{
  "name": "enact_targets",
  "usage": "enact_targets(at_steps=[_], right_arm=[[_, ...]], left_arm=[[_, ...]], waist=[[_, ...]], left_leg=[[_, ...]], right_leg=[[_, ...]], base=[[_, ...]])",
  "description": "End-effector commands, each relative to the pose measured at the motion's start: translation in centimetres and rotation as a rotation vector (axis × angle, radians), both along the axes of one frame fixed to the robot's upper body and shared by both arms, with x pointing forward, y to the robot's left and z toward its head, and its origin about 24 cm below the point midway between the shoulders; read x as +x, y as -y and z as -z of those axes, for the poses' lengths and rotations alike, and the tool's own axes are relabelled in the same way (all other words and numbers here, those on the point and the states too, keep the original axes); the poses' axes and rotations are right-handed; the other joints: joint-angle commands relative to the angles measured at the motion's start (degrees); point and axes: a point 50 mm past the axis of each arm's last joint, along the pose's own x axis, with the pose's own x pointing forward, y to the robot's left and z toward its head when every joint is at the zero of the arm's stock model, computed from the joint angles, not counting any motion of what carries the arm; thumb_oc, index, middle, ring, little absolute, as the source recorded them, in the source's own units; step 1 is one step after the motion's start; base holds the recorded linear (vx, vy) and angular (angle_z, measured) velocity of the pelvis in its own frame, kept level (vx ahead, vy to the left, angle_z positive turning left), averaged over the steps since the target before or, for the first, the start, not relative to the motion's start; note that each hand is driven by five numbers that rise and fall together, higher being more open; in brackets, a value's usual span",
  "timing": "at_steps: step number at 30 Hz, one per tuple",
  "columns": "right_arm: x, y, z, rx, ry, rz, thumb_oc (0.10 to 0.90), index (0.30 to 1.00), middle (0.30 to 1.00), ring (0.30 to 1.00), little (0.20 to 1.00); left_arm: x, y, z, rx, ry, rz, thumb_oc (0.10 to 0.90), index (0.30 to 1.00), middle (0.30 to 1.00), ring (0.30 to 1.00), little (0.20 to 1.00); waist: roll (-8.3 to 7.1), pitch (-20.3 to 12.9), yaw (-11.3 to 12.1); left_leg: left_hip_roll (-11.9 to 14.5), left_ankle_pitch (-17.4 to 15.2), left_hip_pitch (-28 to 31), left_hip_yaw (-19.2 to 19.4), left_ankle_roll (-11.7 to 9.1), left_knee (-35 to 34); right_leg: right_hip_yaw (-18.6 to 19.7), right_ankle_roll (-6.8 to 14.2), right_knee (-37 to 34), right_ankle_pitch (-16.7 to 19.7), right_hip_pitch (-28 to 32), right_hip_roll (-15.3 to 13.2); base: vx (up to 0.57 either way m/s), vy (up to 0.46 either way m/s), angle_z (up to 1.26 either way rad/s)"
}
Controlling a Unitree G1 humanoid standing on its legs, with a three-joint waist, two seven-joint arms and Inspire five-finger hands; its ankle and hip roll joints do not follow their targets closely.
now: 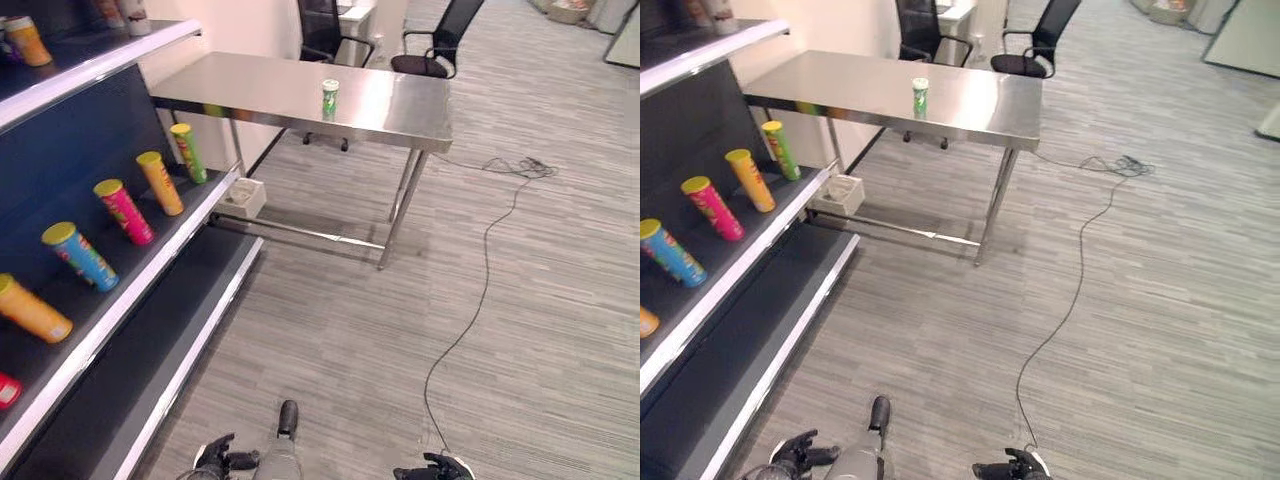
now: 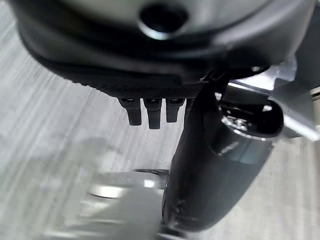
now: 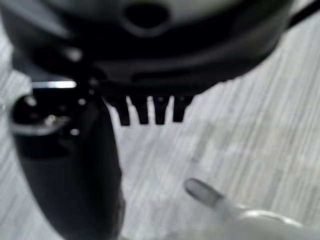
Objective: Put the goods on the table back onto the shelves and tidy them up.
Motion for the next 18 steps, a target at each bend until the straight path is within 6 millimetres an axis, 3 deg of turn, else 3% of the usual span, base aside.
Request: enact_targets(at_steps=[1,2,3,4,5,6,7,8,9,10,11,12,13,17,18], right_arm=[[0.0,0.2,-0.1,0.004,0.013,0.016,0.8,0.9,0.9,0.9,0.9],[0.0,0.2,-0.1,0.003,0.013,0.016,0.8,0.9,0.9,0.9,0.9],[0.2,0.7,-0.2,-0.011,0.019,0.029,0.8,0.9,0.9,0.9,0.9],[0.9,0.8,-0.4,-0.025,0.033,0.006,0.8,0.9,0.9,0.9,0.9],[1.2,0.7,-0.4,-0.026,0.038,-0.014,0.8,0.9,0.9,0.9,0.9],[1.8,0.4,-0.5,-0.023,0.058,-0.034,0.8,0.9,0.9,0.9,0.9],[2.4,0.1,-0.6,-0.015,0.083,-0.051,0.8,0.9,0.9,0.9,0.9],[3.2,-0.3,-0.8,0.001,0.123,-0.042,0.8,0.9,0.9,0.9,0.9],[3.2,-0.2,-0.9,0.0,0.127,-0.03,0.8,0.9,0.9,0.9,0.9],[3.2,-0.2,-0.9,0.0,0.127,-0.03,0.8,0.9,0.9,0.9,0.9],[3.5,-0.2,-1.0,0.005,0.144,-0.011,0.8,0.9,0.9,0.9,0.9],[3.6,-0.2,-1.0,0.005,0.144,-0.011,0.8,0.9,0.9,0.9,0.9],[3.6,-0.3,-1.0,0.007,0.142,-0.012,0.8,0.9,0.9,0.9,0.9],[3.2,-0.2,-0.9,0.011,0.13,0.008,0.8,0.9,0.9,0.9,0.9],[2.5,0.0,-0.7,0.013,0.112,0.029,0.8,0.9,0.9,0.9,0.9]], left_arm=[[0.7,-1.1,-0.5,0.059,0.015,0.227,0.8,0.9,0.9,0.9,0.9],[0.7,-1.1,-0.5,0.059,0.015,0.227,0.8,0.9,0.9,0.9,0.9],[1.6,-1.0,-0.7,0.076,0.022,0.35,0.8,0.9,0.9,0.9,0.9],[1.7,-0.9,-0.7,0.084,0.003,0.414,0.8,0.9,0.9,0.9,0.9],[1.6,-0.9,-0.7,0.084,-0.011,0.435,0.8,0.9,0.9,0.9,0.9],[1.6,-0.9,-0.7,0.09,-0.021,0.46,0.8,0.9,0.9,0.9,0.9],[1.8,-0.9,-0.7,0.091,-0.02,0.467,0.8,0.9,0.9,0.9,0.9],[2.6,-0.7,-0.9,0.086,0.01,0.449,0.8,0.9,0.9,0.9,0.9],[2.7,-0.5,-0.8,0.082,0.013,0.453,0.8,0.9,0.9,0.9,0.9],[2.7,-0.5,-0.8,0.082,0.013,0.453,0.8,0.9,0.9,0.9,0.9],[2.9,0.0,-0.8,0.077,0.019,0.482,0.8,0.9,0.9,0.9,0.9],[2.9,0.0,-0.8,0.077,0.019,0.482,0.8,0.9,0.9,0.9,0.9],[3.4,0.5,-0.8,0.078,0.024,0.518,0.8,0.9,0.9,0.9,0.9],[3.4,1.1,-0.7,0.065,0.024,0.539,0.8,0.9,0.9,0.9,0.9],[2.9,1.4,-0.5,0.056,0.009,0.542,0.8,0.9,0.9,0.9,0.9]], waist=[[-4.05,-2.4,-0.1],[-3.95,-2.5,0.0],[-3.42,-2.6,-1.1],[-1.81,-2.0,-2.8],[-0.57,-1.8,-3.6],[0.09,-1.2,-4.8],[0.83,-0.6,-5.8],[1.13,0.7,-7.1],[1.05,1.0,-7.4],[1.19,0.9,-7.5],[0.81,1.1,-8.4],[0.84,1.1,-8.5],[0.38,1.1,-9.5],[0.58,1.1,-10.6],[0.49,0.7,-11.4]], left_leg=[[-4.6,4.6,-0.7,1.4,5.1,-5.0],[-4.4,4.7,-0.8,1.4,5.1,-5.0],[-6.4,1.8,2.5,2.7,7.2,-5.2],[-8.1,-0.9,7.6,3.0,8.9,-5.9],[-7.9,-2.2,9.5,2.9,9.5,-5.9],[-8.1,-3.5,11.3,2.2,9.7,-5.9],[-7.9,-4.1,12.4,1.3,9.4,-5.9],[-8.4,-5.1,14.7,-0.6,8.8,-5.9],[-8.6,-5.8,15.6,-1.1,8.4,-5.9],[-8.4,-5.7,15.5,-1.2,8.4,-5.9],[-8.9,-8.1,18.0,-2.7,7.4,-5.9],[-8.8,-8.0,17.9,-2.8,7.4,-5.9],[-9.1,-10.4,20.5,-4.7,6.9,-5.9],[-8.0,-13.5,24.9,-6.8,6.3,-5.9],[-7.4,-15.2,27.6,-8.9,6.1,-5.9]], right_leg=[[-0.4,8.4,15.8,4.3,0.4,-4.0],[-0.3,8.4,15.7,4.5,0.2,-3.9],[-2.1,10.4,26.6,12.5,-3.3,-6.7],[-6.9,11.0,35.6,18.1,-7.3,-11.3],[-8.7,10.5,39.0,18.9,-9.7,-12.1],[-9.4,9.1,41.5,15.2,-13.0,-11.8],[-9.5,7.8,40.3,11.4,-16.0,-9.7],[-10.3,6.7,32.6,7.2,-18.7,-6.5],[-11.4,6.5,26.7,6.8,-19.0,-6.4],[-11.6,6.5,26.3,7.1,-18.8,-6.2],[-11.4,7.0,13.1,8.7,-19.8,-6.9],[-11.5,6.9,12.7,9.0,-19.7,-6.8],[-8.2,8.7,5.0,12.3,-21.9,-7.6],[-4.4,10.7,0.9,16.1,-24.4,-9.1],[-2.6,11.0,1.4,17.5,-24.3,-9.3]], base=[[0.42,0.356,-0.24],[0.38,0.424,-0.19],[0.48,0.587,-0.2],[0.6,0.716,-0.13],[0.47,0.533,-0.29],[0.34,0.284,-0.08],[0.45,0.186,-0.12],[0.46,0.068,0.18],[0.35,0.016,0.42],[0.39,-0.07,0.96],[0.26,-0.057,1.27],[0.55,-0.093,1.21],[0.44,-0.056,1.11],[0.43,-0.068,0.73],[0.58,-0.15,0.48]])
